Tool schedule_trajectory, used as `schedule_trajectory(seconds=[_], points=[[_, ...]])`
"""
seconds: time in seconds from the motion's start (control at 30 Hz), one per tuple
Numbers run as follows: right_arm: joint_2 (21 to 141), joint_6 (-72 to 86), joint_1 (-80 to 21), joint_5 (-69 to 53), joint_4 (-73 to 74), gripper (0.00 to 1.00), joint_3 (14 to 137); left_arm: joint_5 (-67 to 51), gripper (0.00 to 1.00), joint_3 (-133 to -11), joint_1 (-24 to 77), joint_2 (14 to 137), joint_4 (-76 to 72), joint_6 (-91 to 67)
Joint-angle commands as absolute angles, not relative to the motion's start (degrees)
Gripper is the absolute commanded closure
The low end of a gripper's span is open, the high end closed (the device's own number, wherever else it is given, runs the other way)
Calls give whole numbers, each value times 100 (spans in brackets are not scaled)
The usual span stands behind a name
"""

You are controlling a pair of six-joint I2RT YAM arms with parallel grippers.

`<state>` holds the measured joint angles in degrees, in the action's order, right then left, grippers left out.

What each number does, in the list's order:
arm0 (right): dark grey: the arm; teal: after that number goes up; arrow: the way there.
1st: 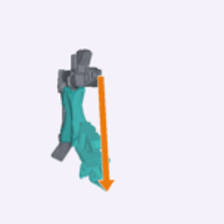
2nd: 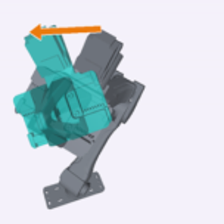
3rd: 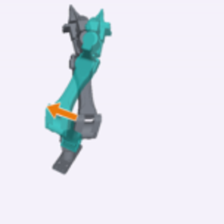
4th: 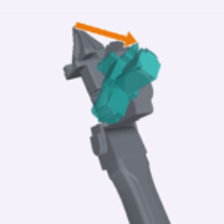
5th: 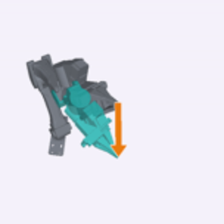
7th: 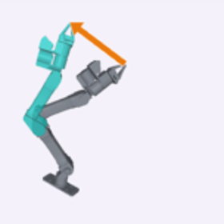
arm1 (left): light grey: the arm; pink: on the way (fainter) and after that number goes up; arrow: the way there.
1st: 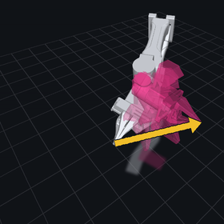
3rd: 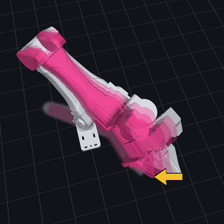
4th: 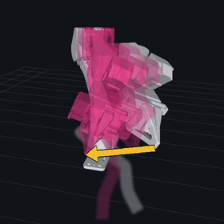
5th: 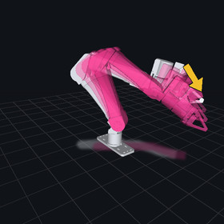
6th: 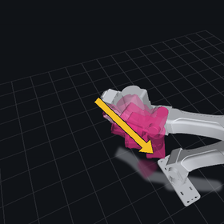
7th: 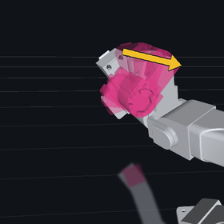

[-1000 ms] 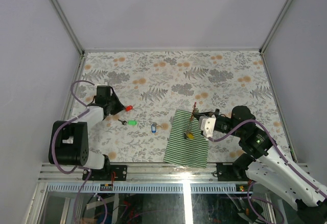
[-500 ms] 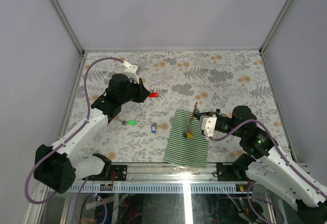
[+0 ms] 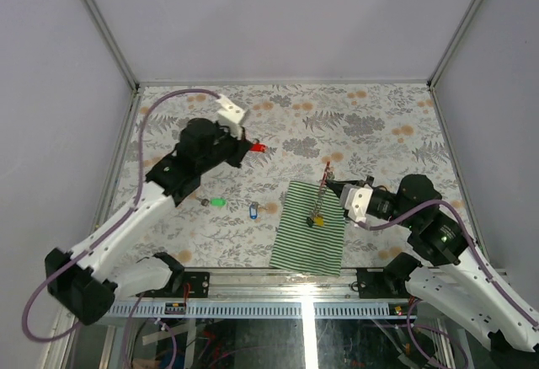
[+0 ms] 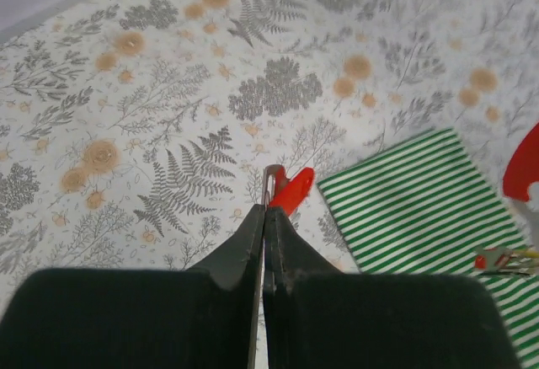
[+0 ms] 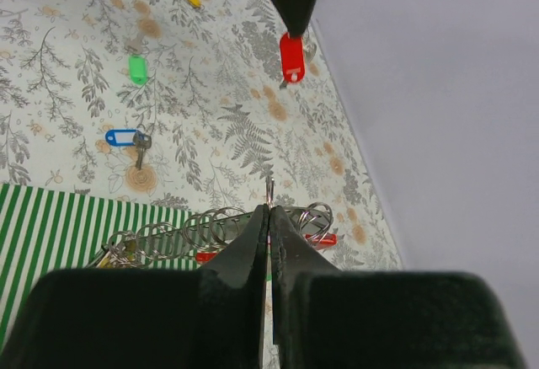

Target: Put the keys on the keyring

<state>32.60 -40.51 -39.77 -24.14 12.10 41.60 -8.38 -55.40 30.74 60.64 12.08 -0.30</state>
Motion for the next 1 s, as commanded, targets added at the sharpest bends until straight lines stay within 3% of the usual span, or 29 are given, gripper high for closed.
schedule_trajectory(seconds=[0.0,0.03,0.07,0.13,0.17,0.2,0.23,0.27,0.3,0.37,0.4,0.47,0.57,0.67,0.77,0.97], points=[[3182,-3766,-4025,-2304,1189,100,4563,342,100,-5996,3088,6570,2048,779],[3159,-3661,-4025,-2262,1213,100,4585,-561,100,-5780,3003,6458,1749,815],[3114,-3618,-4025,-2230,1171,100,4533,-659,100,-5765,3355,6456,1668,927],[3054,-3690,-4025,-2261,1120,100,4402,934,100,-5813,3412,6644,1700,806],[3046,-3608,-4025,-2267,1147,100,4419,568,100,-5724,2833,6681,1542,362],[3039,-3473,-4025,-2235,1143,100,4428,-529,100,-5792,2648,6729,1503,250],[3032,-3419,-4025,-2225,1105,100,4390,-575,100,-5911,3252,6788,1602,651],[3041,-3442,-4025,-2256,1080,100,4346,451,100,-5914,3924,6854,1600,1021],[3057,-3467,-4025,-2280,1085,100,4341,1481,100,-5796,3968,6946,1391,814],[3102,-3403,-4025,-2290,1110,100,4365,332,100,-5999,3205,7155,1697,736],[3119,-3406,-4025,-2298,1103,100,4362,77,100,-6057,3327,7145,1741,858],[3141,-3443,-4025,-2328,1132,100,4368,1082,100,-5586,3514,6898,960,724],[3167,-3470,-4023,-2294,1163,100,4353,245,100,-5702,3117,6742,853,532],[3183,-3474,-4025,-2345,1189,100,4335,801,100,-5641,2900,6720,713,551],[3190,-3410,-4025,-2373,1275,100,4376,-951,100,-5824,2268,6967,1331,308],[3237,-3213,-4025,-2280,1504,100,4479,-772,100,-5114,3013,7166,1794,-1307]])
